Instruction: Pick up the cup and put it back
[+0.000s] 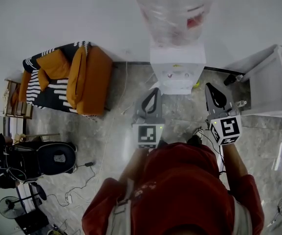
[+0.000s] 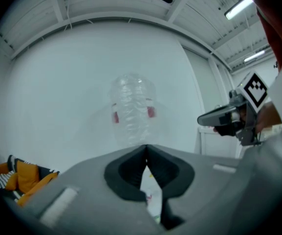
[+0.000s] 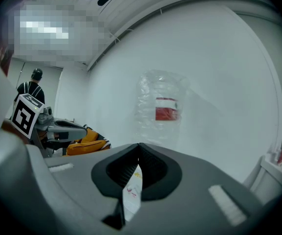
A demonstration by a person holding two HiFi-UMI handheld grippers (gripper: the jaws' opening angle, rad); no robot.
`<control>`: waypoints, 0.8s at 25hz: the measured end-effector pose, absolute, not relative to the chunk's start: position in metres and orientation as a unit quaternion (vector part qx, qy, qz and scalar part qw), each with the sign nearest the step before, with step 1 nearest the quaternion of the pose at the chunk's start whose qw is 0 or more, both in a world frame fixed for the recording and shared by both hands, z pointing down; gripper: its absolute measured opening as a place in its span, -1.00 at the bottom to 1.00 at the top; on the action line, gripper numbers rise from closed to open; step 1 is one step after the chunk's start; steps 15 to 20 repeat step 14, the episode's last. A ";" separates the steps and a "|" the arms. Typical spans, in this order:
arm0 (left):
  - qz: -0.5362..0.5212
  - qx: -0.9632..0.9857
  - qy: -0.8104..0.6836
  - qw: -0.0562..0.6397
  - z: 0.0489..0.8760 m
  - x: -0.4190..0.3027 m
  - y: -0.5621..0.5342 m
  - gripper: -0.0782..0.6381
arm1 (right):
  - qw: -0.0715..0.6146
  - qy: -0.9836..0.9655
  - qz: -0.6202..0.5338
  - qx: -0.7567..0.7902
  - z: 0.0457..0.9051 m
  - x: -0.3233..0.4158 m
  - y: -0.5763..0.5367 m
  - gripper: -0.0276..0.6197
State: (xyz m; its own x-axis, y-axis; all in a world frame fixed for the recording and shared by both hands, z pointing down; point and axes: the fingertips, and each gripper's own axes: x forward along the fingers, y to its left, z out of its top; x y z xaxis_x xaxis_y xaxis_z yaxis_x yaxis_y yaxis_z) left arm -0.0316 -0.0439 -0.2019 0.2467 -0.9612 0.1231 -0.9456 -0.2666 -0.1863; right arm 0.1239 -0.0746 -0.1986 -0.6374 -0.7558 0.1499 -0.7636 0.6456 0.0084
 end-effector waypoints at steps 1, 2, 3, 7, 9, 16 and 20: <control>-0.107 -0.789 0.604 0.036 -0.201 -0.030 -0.044 -0.79 | 0.070 -0.905 0.028 0.419 -0.198 0.125 -0.074 -0.91; -0.108 -0.789 0.603 0.036 -0.200 -0.029 -0.044 -0.79 | 0.071 -0.905 0.028 0.419 -0.197 0.126 -0.074 -0.91; -0.110 -0.789 0.603 0.034 -0.199 -0.027 -0.044 -0.79 | 0.071 -0.905 0.027 0.418 -0.197 0.127 -0.073 -0.91; -0.107 -0.793 0.599 0.024 -0.198 -0.017 -0.045 -0.79 | 0.069 -0.903 0.030 0.423 -0.196 0.135 -0.073 -0.91; -0.106 -0.797 0.595 0.026 -0.199 -0.011 -0.047 -0.79 | 0.068 -0.902 0.031 0.425 -0.193 0.140 -0.075 -0.91; -0.094 -0.798 0.595 0.024 -0.199 0.002 -0.054 -0.79 | 0.068 -0.900 0.036 0.428 -0.188 0.154 -0.082 -0.91; -0.094 -0.798 0.595 0.024 -0.199 0.002 -0.054 -0.79 | 0.068 -0.900 0.036 0.428 -0.188 0.154 -0.082 -0.91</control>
